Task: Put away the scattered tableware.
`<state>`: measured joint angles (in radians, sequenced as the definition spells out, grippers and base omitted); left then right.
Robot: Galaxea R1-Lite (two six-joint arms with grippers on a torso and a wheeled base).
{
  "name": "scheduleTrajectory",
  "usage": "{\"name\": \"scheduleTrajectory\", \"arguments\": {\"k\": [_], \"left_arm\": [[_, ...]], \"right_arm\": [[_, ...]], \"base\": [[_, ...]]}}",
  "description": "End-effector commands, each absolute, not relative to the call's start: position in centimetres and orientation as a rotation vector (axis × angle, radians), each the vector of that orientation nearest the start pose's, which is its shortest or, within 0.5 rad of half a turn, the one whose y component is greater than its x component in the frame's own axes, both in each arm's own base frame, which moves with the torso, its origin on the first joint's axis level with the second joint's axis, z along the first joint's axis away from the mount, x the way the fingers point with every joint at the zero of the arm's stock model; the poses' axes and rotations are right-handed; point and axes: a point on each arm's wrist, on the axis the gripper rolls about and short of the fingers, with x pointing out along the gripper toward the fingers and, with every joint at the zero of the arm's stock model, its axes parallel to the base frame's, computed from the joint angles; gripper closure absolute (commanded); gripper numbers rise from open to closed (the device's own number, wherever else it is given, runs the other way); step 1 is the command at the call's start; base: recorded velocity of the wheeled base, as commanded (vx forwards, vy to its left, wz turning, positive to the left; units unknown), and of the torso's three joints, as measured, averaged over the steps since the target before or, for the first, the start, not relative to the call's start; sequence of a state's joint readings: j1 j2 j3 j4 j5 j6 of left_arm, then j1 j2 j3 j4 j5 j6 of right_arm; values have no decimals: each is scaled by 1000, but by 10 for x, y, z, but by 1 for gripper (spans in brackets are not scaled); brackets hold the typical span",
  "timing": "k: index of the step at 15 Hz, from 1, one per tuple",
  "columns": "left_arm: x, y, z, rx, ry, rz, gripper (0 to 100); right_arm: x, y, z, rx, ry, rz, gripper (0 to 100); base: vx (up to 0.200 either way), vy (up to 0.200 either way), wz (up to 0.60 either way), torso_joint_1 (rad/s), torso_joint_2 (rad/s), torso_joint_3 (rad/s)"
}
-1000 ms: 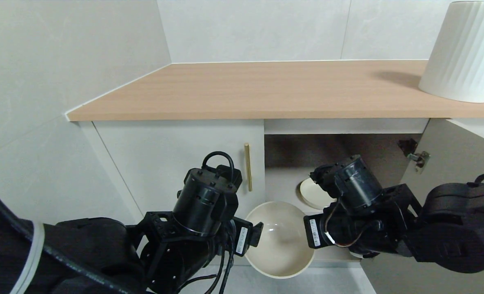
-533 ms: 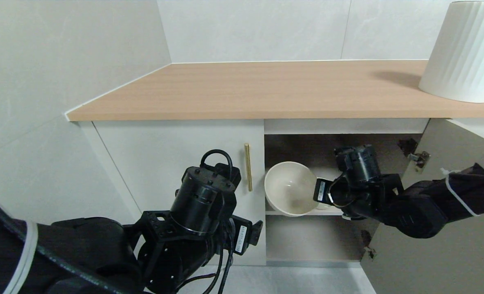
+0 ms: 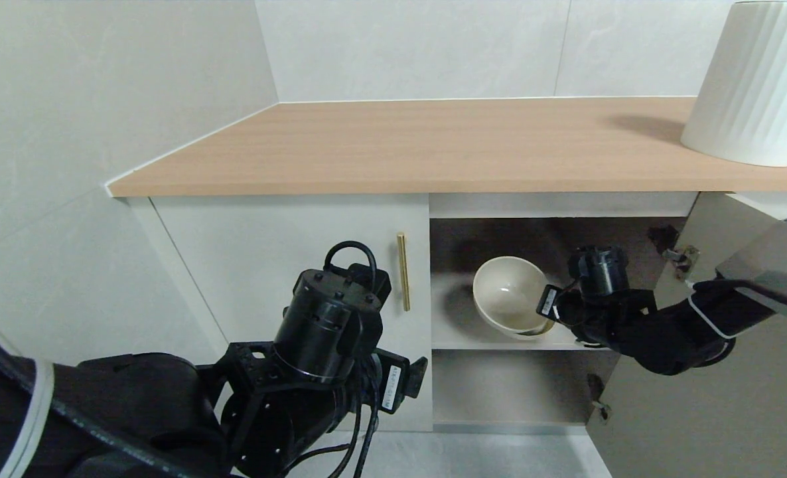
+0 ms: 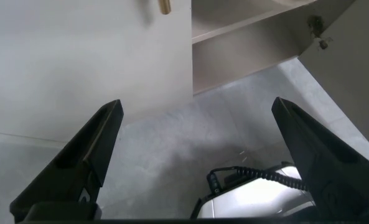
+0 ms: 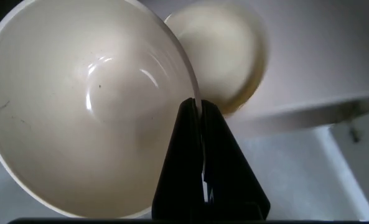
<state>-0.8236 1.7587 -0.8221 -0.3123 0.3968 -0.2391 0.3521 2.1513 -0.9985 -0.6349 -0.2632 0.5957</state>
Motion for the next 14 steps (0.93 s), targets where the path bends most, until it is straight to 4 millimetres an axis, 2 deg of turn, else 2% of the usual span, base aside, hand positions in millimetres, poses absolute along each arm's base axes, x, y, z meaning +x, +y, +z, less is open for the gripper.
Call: {"name": "scheduleTrajectory", "arguments": {"k": [1, 7, 14], "left_arm": [[211, -216, 141, 128, 556, -347, 0], [212, -216, 140, 129, 557, -346, 0], [212, -216, 140, 129, 560, -346, 0]], "right_arm": [[382, 122, 59, 429, 501, -104, 100], [396, 112, 47, 426, 488, -168, 100], [401, 110, 37, 417, 501, -183, 100]], "base": [[0, 0, 0, 0, 0, 0], [0, 0, 0, 0, 0, 0], [0, 0, 0, 0, 0, 0]]}}
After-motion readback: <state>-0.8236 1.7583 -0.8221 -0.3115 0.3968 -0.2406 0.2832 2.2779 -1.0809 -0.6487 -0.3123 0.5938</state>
